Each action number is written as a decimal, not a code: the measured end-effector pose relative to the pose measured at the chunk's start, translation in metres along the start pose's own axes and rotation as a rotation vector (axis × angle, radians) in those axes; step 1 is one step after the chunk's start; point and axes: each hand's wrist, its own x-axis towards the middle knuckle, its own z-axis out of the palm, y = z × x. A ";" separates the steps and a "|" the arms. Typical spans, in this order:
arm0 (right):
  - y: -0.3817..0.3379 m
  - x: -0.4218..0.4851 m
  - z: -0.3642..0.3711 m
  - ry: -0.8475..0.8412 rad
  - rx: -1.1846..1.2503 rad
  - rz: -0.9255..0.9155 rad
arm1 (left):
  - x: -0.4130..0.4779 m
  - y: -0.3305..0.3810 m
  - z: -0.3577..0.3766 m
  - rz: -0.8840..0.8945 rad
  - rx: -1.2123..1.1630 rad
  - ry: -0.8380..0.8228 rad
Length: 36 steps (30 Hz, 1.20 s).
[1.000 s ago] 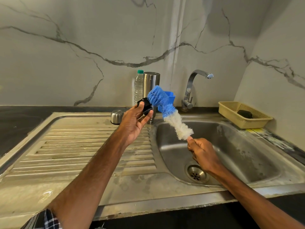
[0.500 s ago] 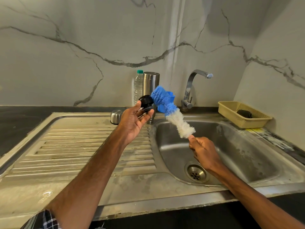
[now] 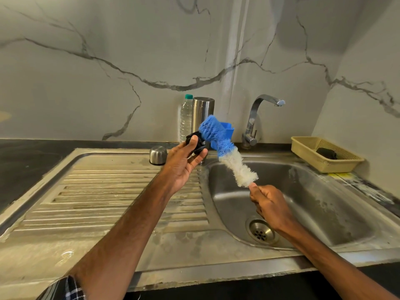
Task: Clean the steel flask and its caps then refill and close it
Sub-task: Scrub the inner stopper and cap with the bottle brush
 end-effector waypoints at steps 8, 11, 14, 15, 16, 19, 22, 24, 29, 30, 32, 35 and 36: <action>-0.004 -0.001 -0.001 -0.016 0.020 -0.004 | 0.003 0.000 -0.002 -0.017 0.007 -0.011; -0.005 -0.001 0.000 0.008 0.023 0.022 | 0.003 -0.001 -0.005 -0.024 0.007 -0.007; -0.005 -0.002 0.000 -0.015 0.039 0.004 | 0.004 -0.001 -0.006 -0.036 -0.013 -0.023; -0.005 -0.001 0.000 -0.017 0.024 -0.004 | 0.003 -0.001 -0.006 -0.038 -0.020 -0.028; -0.005 -0.001 -0.001 -0.005 0.012 0.001 | 0.003 0.000 -0.006 -0.039 -0.023 -0.032; -0.004 0.000 -0.002 0.015 0.032 0.043 | 0.001 0.000 -0.006 -0.044 -0.035 -0.052; -0.006 -0.001 -0.003 -0.001 0.084 0.041 | 0.001 0.000 -0.004 -0.051 -0.032 -0.064; -0.007 -0.002 -0.003 0.002 0.098 0.050 | 0.001 0.000 -0.003 -0.070 -0.009 -0.077; -0.007 -0.002 0.001 -0.064 0.224 0.076 | 0.000 0.000 -0.004 -0.130 -0.070 -0.116; -0.007 -0.002 0.001 -0.063 0.238 0.087 | -0.001 0.002 -0.005 -0.133 -0.100 -0.117; -0.006 0.000 0.000 -0.058 0.252 0.115 | 0.000 0.003 -0.006 -0.131 -0.136 -0.110; -0.007 0.001 0.000 -0.068 0.272 0.138 | 0.001 0.001 -0.008 -0.119 -0.137 -0.090; -0.007 0.001 0.001 -0.067 0.280 0.145 | 0.002 0.001 -0.008 -0.117 -0.135 -0.091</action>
